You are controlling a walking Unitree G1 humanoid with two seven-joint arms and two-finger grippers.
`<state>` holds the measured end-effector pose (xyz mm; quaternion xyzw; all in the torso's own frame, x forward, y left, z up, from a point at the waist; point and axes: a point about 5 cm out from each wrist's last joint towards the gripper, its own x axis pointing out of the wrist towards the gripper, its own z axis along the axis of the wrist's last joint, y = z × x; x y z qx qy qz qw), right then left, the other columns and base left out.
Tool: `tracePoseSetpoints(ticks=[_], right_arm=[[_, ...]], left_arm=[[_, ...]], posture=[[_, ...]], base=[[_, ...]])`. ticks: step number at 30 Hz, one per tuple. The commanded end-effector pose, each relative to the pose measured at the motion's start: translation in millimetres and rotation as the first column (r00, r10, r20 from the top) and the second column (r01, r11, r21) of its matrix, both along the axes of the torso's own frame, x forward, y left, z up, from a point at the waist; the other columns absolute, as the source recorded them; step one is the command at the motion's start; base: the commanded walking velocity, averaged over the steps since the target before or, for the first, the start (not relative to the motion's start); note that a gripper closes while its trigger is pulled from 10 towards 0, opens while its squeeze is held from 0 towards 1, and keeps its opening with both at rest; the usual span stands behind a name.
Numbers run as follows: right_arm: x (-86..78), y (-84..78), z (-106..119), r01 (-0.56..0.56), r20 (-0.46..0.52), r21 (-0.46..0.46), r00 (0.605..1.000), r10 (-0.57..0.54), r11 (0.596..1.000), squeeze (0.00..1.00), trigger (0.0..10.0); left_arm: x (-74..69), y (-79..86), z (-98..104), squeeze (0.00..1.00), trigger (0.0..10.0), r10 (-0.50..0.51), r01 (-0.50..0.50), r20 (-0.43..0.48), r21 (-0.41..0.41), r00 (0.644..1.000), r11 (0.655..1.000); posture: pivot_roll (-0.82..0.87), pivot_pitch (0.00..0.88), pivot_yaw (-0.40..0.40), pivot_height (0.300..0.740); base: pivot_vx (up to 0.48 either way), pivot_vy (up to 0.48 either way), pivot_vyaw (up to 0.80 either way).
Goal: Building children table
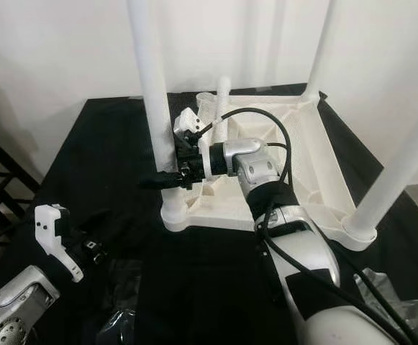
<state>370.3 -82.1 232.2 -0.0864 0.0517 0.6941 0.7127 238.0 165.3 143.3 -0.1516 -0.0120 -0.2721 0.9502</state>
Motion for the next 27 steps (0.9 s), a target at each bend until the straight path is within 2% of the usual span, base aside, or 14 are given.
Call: tracePoseSetpoints(ticks=[1, 6, 14, 15, 16, 17, 18, 19, 20, 21, 22, 24, 25, 27], right_arm=[[-3.3, 7.0, -3.6, -0.067, -0.019, -0.019, 0.998, 0.067, 0.998, 0.0, 0.0], [-0.6, 0.9, -6.0, -0.055, -0.021, -0.011, 0.998, 0.054, 0.998, 0.0, 0.0], [2.0, -22.9, -22.5, 0.168, 0.029, 0.06, 0.985, -0.17, 0.984, 0.0, 0.0], [8.0, -6.2, -40.7, 0.607, -0.043, 0.198, 0.79, -0.612, 0.769, 0.0, 0.0], [6.3, -7.9, -54.6, 0.865, -0.163, 0.217, 0.49, -0.856, 0.453, 0.0, 0.0], [6.3, -7.9, -54.6, 0.865, -0.163, 0.217, 0.49, -0.856, 0.453, 0.0, 0.0], [-22.2, 0.5, -86.8, 0.894, -0.145, 0.074, 0.448, -0.882, 0.442, 0.0, 0.0], [-28.3, -3.1, -93.3, 0.898, -0.188, 0.032, 0.437, -0.88, 0.439, 0.0, 0.0], [-28.8, -4.5, -95.2, 0.848, -0.174, 0.006, 0.522, -0.835, 0.529, 0.0, 0.0], [-28.8, -4.5, -95.2, 0.848, -0.174, 0.006, 0.522, -0.835, 0.529, 0.0, 0.0], [-25.8, -7.9, -99.2, 0.818, -0.137, -0.016, 0.568, -0.812, 0.575, 0.0, 0.0], [-25.8, -7.9, -99.2, 0.818, -0.137, -0.016, 0.568, -0.812, 0.575, 0.0, 0.0], [-25.3, -1.0, -103.9, 0.788, -0.117, -0.035, 0.607, -0.786, 0.614, 0.0, 0.0], [-27.3, 3.7, -104.0, 0.771, -0.108, -0.034, 0.63, -0.769, 0.636, 0.0, 0.0]], left_arm=[[-1.6, 1.4, -0.8, 0.0, 10.0, 0.005, -0.005, -0.001, 0.006, 1.0, 1.0], [-2.3, 1.2, -1.5, 0.0, 10.0, 0.002, -0.002, -0.003, 0.006, 1.0, 1.0], [-2.6, 0.4, -1.2, 0.0, 10.0, 0.007, -0.007, 0.001, 0.007, 1.0, 1.0], [-2.6, 2.2, -0.3, 0.0, 10.0, 0.009, -0.009, 0.003, 0.008, 1.0, 1.0], [-2.4, 3.9, 1.1, 0.0, 10.0, 0.011, -0.011, 0.005, 0.01, 1.0, 1.0], [-2.4, 3.9, 1.1, 0.0, 10.0, 0.011, -0.011, 0.005, 0.01, 1.0, 1.0], [-1.8, 5.0, 2.1, 0.0, 10.0, 0.009, -0.01, 0.005, 0.009, 1.0, 1.0], [-1.3, 4.7, 0.5, 0.0, 10.0, 0.0, 0.0, -0.001, 0.018, 1.0, 1.0], [-0.9, 3.8, -0.7, 0.0, 10.0, -0.006, 0.006, -0.006, 0.022, 1.0, 1.0], [-0.9, 3.8, -0.7, 0.0, 10.0, -0.006, 0.006, -0.006, 0.022, 1.0, 1.0], [-0.2, 3.0, -0.4, 0.0, 10.0, -0.013, 0.013, -0.007, 0.016, 1.0, 1.0], [-0.2, 3.0, -0.4, 0.0, 10.0, -0.013, 0.013, -0.007, 0.016, 1.0, 1.0], [0.3, 3.1, 0.6, 0.0, 10.0, -0.009, 0.009, 0.0, 0.009, 1.0, 1.0], [0.2, 3.6, 1.2, 0.0, 10.0, 0.001, -0.001, 0.005, 0.007, 1.0, 1.0]], posture=[[-0.04, 0.041, 0.055, 0.74], [-0.04, 0.036, 0.057, 0.74], [-0.04, 0.037, 0.039, 0.74], [-0.07, 0.055, 0.035, 0.74], [-0.07, 0.064, 0.042, 0.74], [-0.07, 0.064, 0.042, 0.74], [-0.07, 0.098, 0.074, 0.74], [-0.11, 0.048, 0.084, 0.74], [-0.1, 0.04, 0.075, 0.74], [-0.1, 0.04, 0.075, 0.74], [-0.06, 0.057, 0.05, 0.74], [-0.06, 0.057, 0.05, 0.74], [-0.08, 0.06, 0.049, 0.74], [-0.08, 0.06, 0.049, 0.74]], base=[[0.0, 0.0, 0.0], [0.0, 0.0, 0.0], [0.0, 0.0, 0.0], [0.0, 0.0, 0.0], [0.0, 0.0, 0.0], [0.0, 0.0, 0.0], [0.0, 0.0, 0.0], [0.0, 0.0, 0.0], [0.0, 0.0, 0.0], [0.0, 0.0, 0.0], [0.0, 0.0, 0.0], [0.0, 0.0, 0.0], [0.0, 0.0, 0.0], [0.0, 0.0, 0.0]])
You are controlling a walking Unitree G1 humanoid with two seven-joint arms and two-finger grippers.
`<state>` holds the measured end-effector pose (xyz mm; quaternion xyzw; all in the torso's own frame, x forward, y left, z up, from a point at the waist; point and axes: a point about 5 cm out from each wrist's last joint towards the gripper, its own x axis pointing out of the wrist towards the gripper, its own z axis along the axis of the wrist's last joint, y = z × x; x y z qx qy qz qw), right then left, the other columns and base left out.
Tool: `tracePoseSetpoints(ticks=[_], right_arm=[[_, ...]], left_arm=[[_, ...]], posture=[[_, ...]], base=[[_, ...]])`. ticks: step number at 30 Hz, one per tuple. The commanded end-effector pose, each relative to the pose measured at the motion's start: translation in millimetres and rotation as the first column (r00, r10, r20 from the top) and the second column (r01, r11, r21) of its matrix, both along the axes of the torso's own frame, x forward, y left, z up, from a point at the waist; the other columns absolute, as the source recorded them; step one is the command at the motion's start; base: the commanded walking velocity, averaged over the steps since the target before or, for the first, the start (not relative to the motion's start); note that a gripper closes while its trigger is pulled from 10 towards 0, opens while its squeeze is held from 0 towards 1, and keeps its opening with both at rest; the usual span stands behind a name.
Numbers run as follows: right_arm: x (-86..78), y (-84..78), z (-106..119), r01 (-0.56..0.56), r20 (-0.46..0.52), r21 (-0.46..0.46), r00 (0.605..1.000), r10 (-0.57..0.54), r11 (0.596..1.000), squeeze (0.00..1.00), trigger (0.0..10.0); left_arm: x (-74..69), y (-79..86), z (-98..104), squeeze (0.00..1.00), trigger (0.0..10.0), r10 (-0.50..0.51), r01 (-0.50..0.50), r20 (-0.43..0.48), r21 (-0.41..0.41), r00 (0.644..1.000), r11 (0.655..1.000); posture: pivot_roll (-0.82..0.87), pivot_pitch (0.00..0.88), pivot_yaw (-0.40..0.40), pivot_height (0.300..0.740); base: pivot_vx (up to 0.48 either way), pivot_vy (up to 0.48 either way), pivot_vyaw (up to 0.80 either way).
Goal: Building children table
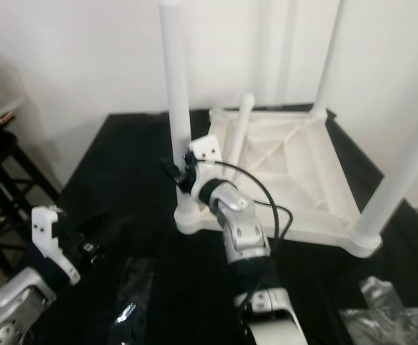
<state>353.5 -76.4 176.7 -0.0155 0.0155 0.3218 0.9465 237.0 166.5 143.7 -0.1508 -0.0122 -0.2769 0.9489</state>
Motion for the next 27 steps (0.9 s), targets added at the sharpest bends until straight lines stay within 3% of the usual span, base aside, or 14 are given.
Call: tracePoseSetpoints(ticks=[1, 3, 4, 5, 8, 9, 11, 13, 15, 17, 18, 19, 20, 27], right_arm=[[-10.6, -2.0, -48.6, -0.02, -0.197, -0.057, 0.98, 0.008, 0.998, 0.0, 0.0], [-11.4, -0.1, -48.7, -0.032, -0.195, -0.057, 0.981, 0.02, 0.998, 0.0, 0.0], [-11.8, -0.5, -48.7, -0.028, -0.2, -0.061, 0.98, 0.015, 0.998, 0.0, 2.0], [-11.7, -1.1, -48.2, -0.021, -0.212, -0.06, 0.977, 0.008, 0.998, 0.0, 10.0], [-15.2, 0.1, -46.1, 0.014, -0.218, -0.064, 0.976, -0.027, 0.998, 0.0, 10.0], [-17.9, 2.9, -38.3, -0.02, -0.187, -0.059, 0.982, 0.009, 0.998, 1.0, 10.0], [-19.6, 5.6, -30.8, -0.073, -0.16, -0.053, 0.985, 0.064, 0.996, 1.0, 10.0], [-17.2, 7.1, 3.0, -0.313, -0.038, 0.011, 0.949, 0.313, 0.95, 1.0, 10.0], [-17.2, 7.1, 3.0, -0.313, -0.038, 0.011, 0.949, 0.313, 0.95, 1.0, 10.0], [-18.2, 2.6, 30.0, -0.53, 0.062, -0.017, 0.846, 0.53, 0.848, 1.0, 10.0], [-18.0, -1.1, 39.4, -0.624, 0.086, -0.081, 0.772, 0.629, 0.777, 0.12, 10.0], [-17.9, -3.9, 44.1, -0.672, 0.09, -0.129, 0.724, 0.684, 0.729, 0.12, 10.0], [-15.1, -6.0, 49.7, -0.708, 0.079, -0.152, 0.687, 0.722, 0.69, 0.0, 10.0], [-6.5, -7.1, 55.9, -0.787, -0.002, -0.184, 0.599, 0.8, 0.589, 0.0, 10.0]], left_arm=[[1.2, 2.5, 0.8, 0.0, 10.0, 0.011, -0.011, 0.003, 0.006, 1.0, 1.0], [1.1, 3.4, 1.2, 0.0, 10.0, 0.026, -0.026, 0.009, 0.002, 1.0, 1.0], [1.6, 3.9, 1.4, 0.0, 10.0, 0.033, -0.033, 0.011, 0.005, 0.999, 0.999], [2.1, 4.2, 1.7, 0.0, 10.0, 0.032, -0.033, 0.011, 0.006, 0.999, 0.999], [2.3, 4.3, 1.8, 0.0, 10.0, 0.03, -0.031, 0.01, 0.007, 0.999, 1.0], [2.5, 4.3, 1.8, 0.0, 10.0, 0.026, -0.026, 0.008, 0.008, 1.0, 1.0], [2.5, 4.2, 1.7, 0.0, 10.0, 0.022, -0.022, 0.006, 0.008, 1.0, 1.0], [3.0, 3.5, 1.5, 0.0, 10.0, 0.014, -0.014, 0.003, 0.01, 1.0, 1.0], [3.0, 3.5, 1.5, 0.0, 10.0, 0.014, -0.014, 0.003, 0.01, 1.0, 1.0], [3.2, 2.7, 1.3, 0.0, 10.0, 0.011, -0.011, 0.002, 0.01, 1.0, 1.0], [3.0, 2.4, 1.1, 0.0, 10.0, 0.011, -0.011, 0.001, 0.011, 1.0, 1.0], [2.8, 2.2, 1.0, 0.0, 10.0, 0.011, -0.011, 0.001, 0.012, 1.0, 1.0], [2.5, 1.8, 0.8, 0.0, 10.0, 0.011, -0.011, 0.001, 0.014, 1.0, 1.0], [-0.5, 2.1, 0.2, 0.0, 10.0, 0.024, -0.024, 0.003, 0.029, 1.0, 0.999]], posture=[[-0.08, 0.06, 0.049, 0.74], [-0.07, 0.062, 0.05, 0.74], [-0.07, 0.054, 0.048, 0.74], [-0.06, 0.055, 0.05, 0.74], [-0.06, 0.055, 0.05, 0.74], [-0.06, 0.053, 0.059, 0.74], [-0.06, 0.052, 0.06, 0.74], [-0.05, 0.051, 0.067, 0.74], [-0.05, 0.051, 0.067, 0.74], [-0.05, 0.048, 0.066, 0.74], [-0.04, 0.046, 0.063, 0.74], [-0.04, 0.046, 0.063, 0.74], [-0.02, 0.048, 0.053, 0.74], [0.0, 0.049, 0.042, 0.74]], base=[[0.0, 0.0, 0.0], [0.0, 0.0, 0.0], [0.0, 0.0, 0.0], [0.0, 0.0, 0.0], [0.0, 0.0, 0.0], [0.0, 0.0, 0.0], [0.0, 0.0, 0.0], [0.0, 0.0, 0.0], [0.0, 0.0, 0.0], [0.0, 0.0, 0.0], [0.0, 0.0, 0.0], [0.0, 0.0, 0.0], [0.0, 0.0, 0.0], [0.0, 0.0, 0.0]])
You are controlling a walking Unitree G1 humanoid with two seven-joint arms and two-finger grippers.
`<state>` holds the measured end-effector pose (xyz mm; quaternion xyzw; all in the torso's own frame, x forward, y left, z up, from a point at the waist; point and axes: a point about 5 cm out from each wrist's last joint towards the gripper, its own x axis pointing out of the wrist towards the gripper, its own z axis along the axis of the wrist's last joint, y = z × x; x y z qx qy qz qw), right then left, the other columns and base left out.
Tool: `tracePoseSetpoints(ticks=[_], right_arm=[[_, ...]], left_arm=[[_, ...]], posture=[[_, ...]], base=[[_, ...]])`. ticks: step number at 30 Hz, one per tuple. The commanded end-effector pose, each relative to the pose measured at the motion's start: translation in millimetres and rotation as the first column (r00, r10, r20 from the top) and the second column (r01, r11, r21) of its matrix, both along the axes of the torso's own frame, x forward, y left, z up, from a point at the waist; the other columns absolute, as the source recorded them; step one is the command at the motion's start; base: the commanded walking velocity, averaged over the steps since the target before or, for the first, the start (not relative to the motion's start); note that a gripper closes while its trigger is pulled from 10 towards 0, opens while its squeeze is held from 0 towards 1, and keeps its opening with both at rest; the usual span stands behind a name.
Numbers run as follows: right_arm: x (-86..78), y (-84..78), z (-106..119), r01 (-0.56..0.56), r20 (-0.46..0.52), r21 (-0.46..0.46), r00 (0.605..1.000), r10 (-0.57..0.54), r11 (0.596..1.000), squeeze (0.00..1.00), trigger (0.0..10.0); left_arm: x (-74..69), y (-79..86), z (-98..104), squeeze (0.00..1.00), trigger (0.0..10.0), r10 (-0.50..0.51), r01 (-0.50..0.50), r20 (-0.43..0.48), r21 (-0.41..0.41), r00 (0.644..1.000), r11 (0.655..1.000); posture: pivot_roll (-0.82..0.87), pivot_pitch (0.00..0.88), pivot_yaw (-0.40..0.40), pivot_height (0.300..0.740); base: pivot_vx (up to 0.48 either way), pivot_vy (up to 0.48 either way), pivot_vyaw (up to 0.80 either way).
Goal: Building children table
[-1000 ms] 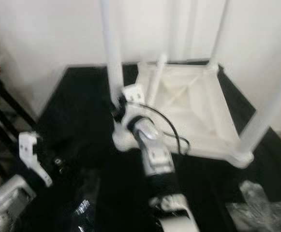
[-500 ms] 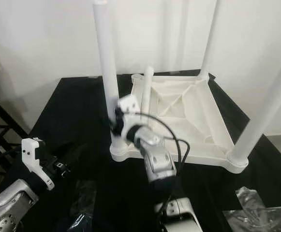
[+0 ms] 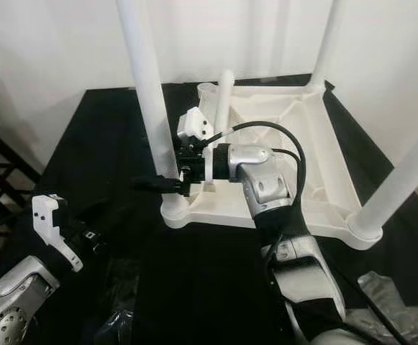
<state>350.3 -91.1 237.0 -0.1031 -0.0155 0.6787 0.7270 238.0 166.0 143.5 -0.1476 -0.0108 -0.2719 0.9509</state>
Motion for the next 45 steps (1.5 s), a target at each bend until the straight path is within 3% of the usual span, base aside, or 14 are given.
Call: tracePoseSetpoints(ticks=[1, 5, 6, 23, 26, 28, 29, 31, 36, 39, 41, 43, 44, 45], right_arm=[[-3.3, 7.6, -4.4, -0.076, -0.009, -0.034, 0.997, 0.076, 0.996, 0.0, 10.0], [4.8, 10.9, -2.0, -0.103, -0.028, -0.079, 0.994, 0.101, 0.992, 0.0, 7.3], [7.6, 12.2, -0.8, -0.112, -0.034, -0.089, 0.993, 0.109, 0.99, 0.0, 0.0], [-3.8, -11.8, -43.9, 0.002, -0.117, -0.029, 0.993, -0.006, 1.0, 0.0, 0.0], [-2.3, 17.4, -70.8, 0.523, -0.152, 0.063, 0.847, -0.51, 0.85, 0.0, 0.0], [-2.3, 17.4, -70.8, 0.523, -0.152, 0.063, 0.847, -0.51, 0.85, 0.0, 0.0], [1.5, 21.8, -78.4, 0.766, -0.184, 0.076, 0.64, -0.746, 0.639, 0.0, 0.0], [-6.5, 20.3, -85.6, 0.796, -0.242, 0.012, 0.589, -0.771, 0.605, 0.0, 0.0], [-13.8, 8.0, -100.5, 0.762, -0.23, -0.101, 0.607, -0.76, 0.639, 0.0, 0.0], [-30.4, 24.1, -102.4, 0.654, -0.201, -0.136, 0.717, -0.668, 0.744, 0.0, 0.0], [-36.5, 35.9, -91.9, 0.586, -0.17, -0.138, 0.78, -0.602, 0.799, 0.0, 10.0], [-35.9, 37.3, -87.6, 0.571, -0.158, -0.135, 0.795, -0.586, 0.81, 0.0, 10.0], [-32.1, 36.5, -81.0, 0.549, -0.164, -0.109, 0.812, -0.56, 0.828, 1.0, 10.0], [-32.1, 36.5, -81.0, 0.549, -0.164, -0.109, 0.812, -0.56, 0.828, 1.0, 10.0]], left_arm=[[-1.4, 2.6, 0.4, 0.0, 10.0, 0.013, -0.013, 0.005, 0.022, 1.0, 1.0], [-4.4, 3.8, -0.2, 0.0, 10.0, 0.027, -0.027, 0.008, 0.044, 1.0, 0.999], [-6.1, 4.6, -0.8, 0.0, 10.0, 0.032, -0.032, 0.009, 0.052, 0.999, 0.998], [-10.9, 5.8, -1.1, 0.0, 10.0, 0.04, -0.04, 0.012, 0.067, 0.999, 0.997], [-12.9, 7.6, -0.8, 0.0, 10.0, 0.04, -0.041, 0.011, 0.067, 0.999, 0.997], [-12.9, 7.6, -0.8, 0.0, 10.0, 0.04, -0.041, 0.011, 0.067, 0.999, 0.997], [-13.2, 8.0, -0.7, 0.0, 10.0, 0.04, -0.041, 0.011, 0.067, 0.999, 0.997], [-11.7, 8.8, -1.2, 0.0, 10.0, 0.024, -0.024, 0.001, 0.066, 1.0, 0.997], [-8.4, 8.1, -0.9, 0.0, 10.0, -0.017, 0.018, -0.015, 0.057, 1.0, 0.998], [-9.0, 10.9, -0.8, 0.0, 10.0, 0.004, -0.004, -0.009, 0.051, 1.0, 0.999], [-8.9, 13.5, -0.2, 0.0, 10.0, 0.025, -0.025, -0.003, 0.052, 1.0, 0.998], [-8.6, 14.2, 0.1, 0.0, 10.0, 0.025, -0.025, -0.002, 0.051, 1.0, 0.998], [-8.3, 14.4, 0.2, 0.0, 10.0, 0.022, -0.022, -0.003, 0.051, 1.0, 0.998], [-8.3, 14.4, 0.2, 0.0, 10.0, 0.022, -0.022, -0.003, 0.051, 1.0, 0.998]], posture=[[0.0, 0.049, 0.042, 0.74], [0.01, 0.049, 0.04, 0.74], [0.02, 0.049, 0.041, 0.74], [0.01, 0.068, 0.048, 0.74], [0.0, 0.073, 0.048, 0.74], [0.0, 0.073, 0.048, 0.74], [0.0, 0.073, 0.048, 0.74], [-0.06, 0.063, 0.113, 0.74], [0.0, 0.091, 0.093, 0.74], [0.0, 0.078, 0.097, 0.74], [0.0, 0.072, 0.1, 0.74], [0.0, 0.071, 0.101, 0.74], [0.0, 0.071, 0.102, 0.74], [0.0, 0.071, 0.102, 0.74]], base=[[0.0, 0.0, 0.0], [0.0, 0.0, 0.0], [0.0, 0.0, 0.0], [0.0, 0.0, 0.0], [0.0, 0.0, 0.0], [0.0, 0.0, 0.0], [0.0, 0.0, 0.0], [0.0, 0.0, 0.0], [0.0, 0.0, 0.0], [0.0, 0.0, 0.0], [0.0, 0.0, 0.0], [0.0, 0.0, 0.0], [0.0, 0.0, 0.0], [0.0, 0.0, 0.0]])
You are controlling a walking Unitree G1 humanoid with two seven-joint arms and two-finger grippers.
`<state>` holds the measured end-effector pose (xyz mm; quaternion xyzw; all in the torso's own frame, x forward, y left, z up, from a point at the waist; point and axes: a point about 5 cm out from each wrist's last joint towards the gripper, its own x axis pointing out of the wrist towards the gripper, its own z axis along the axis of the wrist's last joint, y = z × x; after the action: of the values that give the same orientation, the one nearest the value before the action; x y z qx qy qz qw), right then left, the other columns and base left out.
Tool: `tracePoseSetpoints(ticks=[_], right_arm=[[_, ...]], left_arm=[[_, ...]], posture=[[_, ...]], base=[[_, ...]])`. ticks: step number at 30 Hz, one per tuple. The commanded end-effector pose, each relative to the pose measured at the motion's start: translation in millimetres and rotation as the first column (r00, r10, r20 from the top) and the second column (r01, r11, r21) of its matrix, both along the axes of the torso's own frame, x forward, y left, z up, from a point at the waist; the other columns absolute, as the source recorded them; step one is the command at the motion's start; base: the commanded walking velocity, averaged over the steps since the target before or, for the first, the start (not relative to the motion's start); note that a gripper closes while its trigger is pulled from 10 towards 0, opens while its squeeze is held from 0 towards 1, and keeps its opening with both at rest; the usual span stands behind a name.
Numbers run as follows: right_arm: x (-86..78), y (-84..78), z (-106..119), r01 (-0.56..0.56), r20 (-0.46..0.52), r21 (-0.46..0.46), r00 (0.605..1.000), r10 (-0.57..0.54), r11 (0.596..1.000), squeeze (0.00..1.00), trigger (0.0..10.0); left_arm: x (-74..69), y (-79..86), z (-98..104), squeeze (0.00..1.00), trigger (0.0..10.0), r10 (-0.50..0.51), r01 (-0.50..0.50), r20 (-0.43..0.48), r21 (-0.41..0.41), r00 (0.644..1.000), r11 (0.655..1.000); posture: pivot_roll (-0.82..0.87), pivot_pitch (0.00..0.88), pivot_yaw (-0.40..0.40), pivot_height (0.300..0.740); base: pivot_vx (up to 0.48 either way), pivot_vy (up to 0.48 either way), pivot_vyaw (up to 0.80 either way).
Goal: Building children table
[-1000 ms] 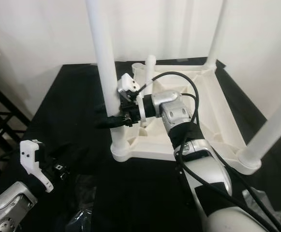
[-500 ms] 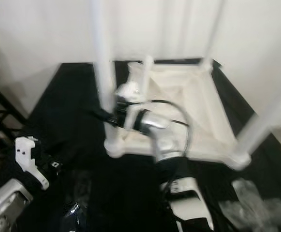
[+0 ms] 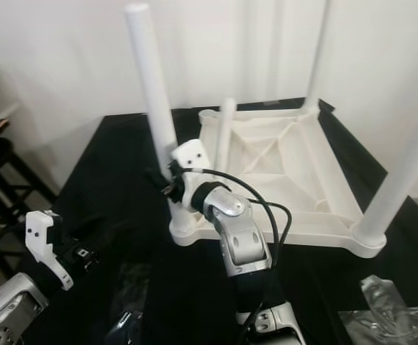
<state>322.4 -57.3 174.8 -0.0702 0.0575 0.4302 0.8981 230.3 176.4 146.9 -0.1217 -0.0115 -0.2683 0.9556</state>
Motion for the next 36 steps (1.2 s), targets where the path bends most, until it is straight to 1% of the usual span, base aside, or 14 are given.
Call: tracePoseSetpoints(ticks=[1, 2, 5, 6, 9, 10, 19, 20, 21, 22, 25, 26, 35, 36], right_arm=[[-3.2, 3.4, -14.2, -0.021, -0.088, 0.0, 0.996, 0.021, 1.0, 1.0, 10.0], [-3.2, 3.4, -14.2, -0.021, -0.088, 0.0, 0.996, 0.021, 1.0, 1.0, 10.0], [-8.5, 3.1, 11.4, -0.264, -0.001, 0.072, 0.964, 0.264, 0.962, 1.0, 10.0], [-12.6, 0.2, 18.1, -0.373, 0.041, 0.05, 0.927, 0.372, 0.926, 0.7, 10.0], [-16.7, -4.0, 21.6, -0.459, 0.066, 0.009, 0.887, 0.457, 0.888, 0.7, 10.0], [-16.7, -7.0, 22.4, -0.514, 0.058, 0.014, 0.857, 0.513, 0.858, 0.0, 10.0], [8.4, -14.3, 24.1, -0.628, 0.001, -0.036, 0.778, 0.628, 0.778, 0.0, 10.0], [16.6, -14.8, 26.4, -0.634, -0.019, -0.04, 0.774, 0.634, 0.773, 0.0, 4.1], [16.6, -14.8, 26.4, -0.634, -0.019, -0.04, 0.774, 0.634, 0.773, 0.0, 4.1], [23.0, -15.6, 29.6, -0.641, -0.031, -0.052, 0.767, 0.64, 0.766, 0.0, 1.8], [23.0, -15.6, 29.6, -0.641, -0.031, -0.052, 0.767, 0.64, 0.766, 0.0, 1.8], [26.8, -16.7, 32.9, -0.649, -0.04, -0.049, 0.761, 0.648, 0.759, 0.0, 0.0], [30.5, -26.2, 23.0, -0.605, -0.058, -0.037, 0.796, 0.602, 0.796, 0.0, 0.0], [28.3, -31.4, 15.1, -0.567, -0.053, -0.051, 0.824, 0.564, 0.822, 0.0, 0.0]], left_arm=[[-0.6, 4.1, -3.2, 0.0, 10.0, 0.009, -0.009, -0.019, 0.001, 1.0, 1.0], [-0.6, 4.1, -3.2, 0.0, 10.0, 0.009, -0.009, -0.019, 0.001, 1.0, 1.0], [0.5, 3.3, -2.7, 0.0, 10.0, 0.002, -0.002, -0.019, -0.002, 1.0, 1.0], [1.0, 2.6, -2.3, 0.0, 10.0, -0.001, 0.001, -0.02, -0.005, 1.0, 1.0], [1.4, 1.9, -1.9, 0.0, 10.0, -0.005, 0.005, -0.02, -0.008, 1.0, 1.0], [1.8, 1.3, -1.8, 0.0, 10.0, -0.005, 0.005, -0.019, -0.008, 1.0, 1.0], [1.0, 0.3, -2.5, 0.0, 10.0, -0.004, 0.004, -0.017, -0.009, 1.0, 1.0], [0.0, 0.4, -2.6, 0.0, 10.0, -0.005, 0.005, -0.017, -0.009, 1.0, 1.0], [0.0, 0.4, -2.6, 0.0, 10.0, -0.005, 0.005, -0.017, -0.009, 1.0, 1.0], [-1.0, 0.7, -2.7, 0.0, 10.0, -0.005, 0.004, -0.016, -0.009, 1.0, 1.0], [-1.0, 0.7, -2.7, 0.0, 10.0, -0.005, 0.004, -0.016, -0.009, 1.0, 1.0], [-1.9, 0.8, -2.8, 0.0, 10.0, -0.004, 0.004, -0.016, -0.009, 1.0, 1.0], [-3.5, 0.3, -2.0, 0.0, 10.0, 0.001, -0.001, -0.012, -0.012, 1.0, 1.0], [-3.4, 0.1, -1.7, 0.0, 10.0, 0.001, -0.001, -0.012, -0.013, 1.0, 1.0]], posture=[[0.0, 0.071, 0.102, 0.74], [0.0, 0.071, 0.102, 0.74], [-0.01, 0.069, 0.109, 0.74], [-0.01, 0.069, 0.105, 0.74], [-0.01, 0.069, 0.105, 0.74], [0.0, 0.066, 0.104, 0.74], [0.01, 0.062, 0.095, 0.74], [0.01, 0.061, 0.092, 0.74], [0.01, 0.061, 0.092, 0.74], [0.01, 0.063, 0.087, 0.74], [0.01, 0.063, 0.087, 0.74], [0.02, 0.063, 0.084, 0.74], [0.01, 0.073, 0.079, 0.74], [0.01, 0.078, 0.079, 0.74]], base=[[0.0, 0.0, 0.0], [0.0, 0.0, 0.0], [0.0, 0.0, 0.0], [0.0, 0.0, 0.0], [0.0, 0.0, 0.0], [0.0, 0.0, 0.0], [0.0, 0.0, 0.0], [0.0, 0.0, 0.0], [0.0, 0.0, 0.0], [0.0, 0.0, 0.0], [0.0, 0.0, 0.0], [0.0, 0.0, 0.0], [0.0, 0.0, 0.0], [0.0, 0.0, 0.0]])
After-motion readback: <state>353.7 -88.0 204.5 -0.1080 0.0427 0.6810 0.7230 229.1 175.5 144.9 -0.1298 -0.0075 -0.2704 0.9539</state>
